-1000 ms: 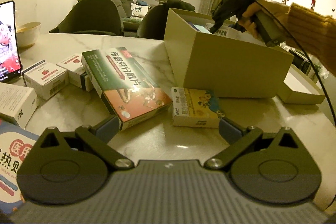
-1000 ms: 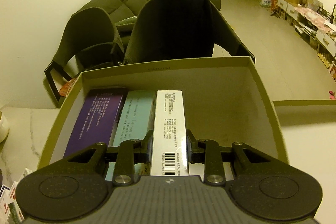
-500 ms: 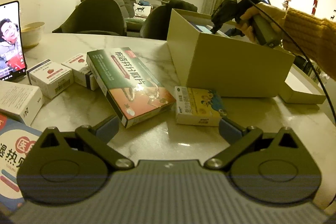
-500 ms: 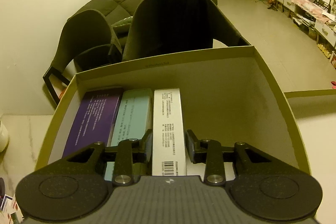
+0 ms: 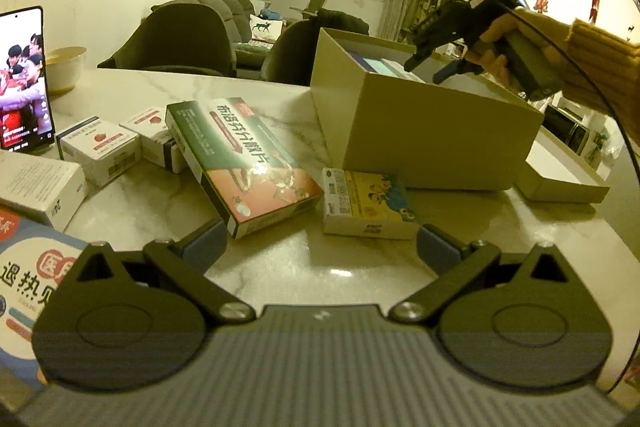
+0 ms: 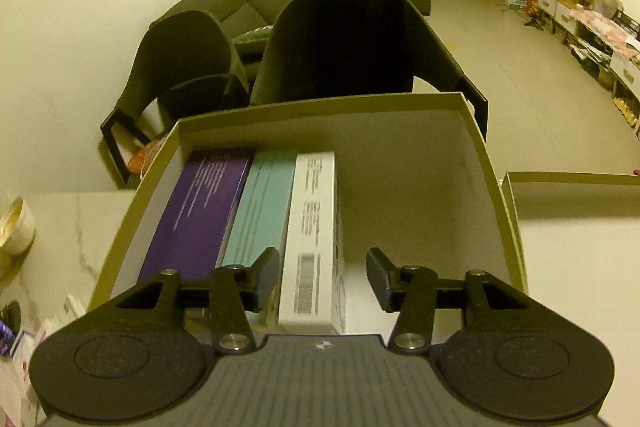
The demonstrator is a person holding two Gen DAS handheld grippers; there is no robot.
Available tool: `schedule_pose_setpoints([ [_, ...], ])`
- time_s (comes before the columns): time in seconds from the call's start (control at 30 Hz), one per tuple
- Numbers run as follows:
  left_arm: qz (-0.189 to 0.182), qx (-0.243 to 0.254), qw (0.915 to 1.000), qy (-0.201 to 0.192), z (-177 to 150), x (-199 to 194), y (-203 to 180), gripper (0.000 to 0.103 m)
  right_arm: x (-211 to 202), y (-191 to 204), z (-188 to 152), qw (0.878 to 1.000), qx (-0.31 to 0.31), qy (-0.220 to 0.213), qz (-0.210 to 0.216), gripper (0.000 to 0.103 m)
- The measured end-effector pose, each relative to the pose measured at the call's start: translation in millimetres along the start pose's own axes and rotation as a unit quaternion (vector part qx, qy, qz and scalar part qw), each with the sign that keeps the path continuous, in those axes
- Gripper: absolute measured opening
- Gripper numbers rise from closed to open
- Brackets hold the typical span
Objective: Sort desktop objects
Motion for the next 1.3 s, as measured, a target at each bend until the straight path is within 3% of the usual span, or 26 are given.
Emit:
schedule_pose_setpoints([
  [0.3,0.0,-0.007,1.0,-0.006,-0.3,-7.9,3.1,0.103,-17.0,2.2,-22.9,0.998,-0.045,0.044,0.003,0.056],
  [0.63,0.005,-0.01,0.9999,-0.001,-3.8,-6.6,8.7,0.103,-4.8,14.1,-44.0,0.988,-0.12,0.094,-0.005,0.051],
  [0.77,0.007,-0.01,0.9999,0.004,-4.9,-2.7,10.2,0.103,5.5,15.0,-44.7,0.986,-0.133,0.097,-0.012,0.048],
  [0.97,0.009,-0.012,0.9998,0.01,-7.3,1.2,12.1,0.103,15.6,22.1,-44.5,0.983,-0.157,0.099,-0.005,0.032],
  [1.1,0.009,-0.011,0.9998,0.013,-8.5,3.9,12.3,0.103,16.1,27.3,-35.3,0.983,-0.171,0.069,-0.009,0.031],
  [1.3,0.011,-0.013,0.9998,0.014,-8.7,4.9,13.6,0.103,22.4,28.6,-34.6,0.98,-0.187,0.072,-0.009,0.033],
])
Point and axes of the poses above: each gripper's, at about its wrist camera, not at the fingertips, and x roughly the way its jaws point, y to its left, z to its top, the point moved 8 cm from there along x, roughly the way its jaws point, and after that the axes turned 12 degrees about -y, right-handed, at the moved point
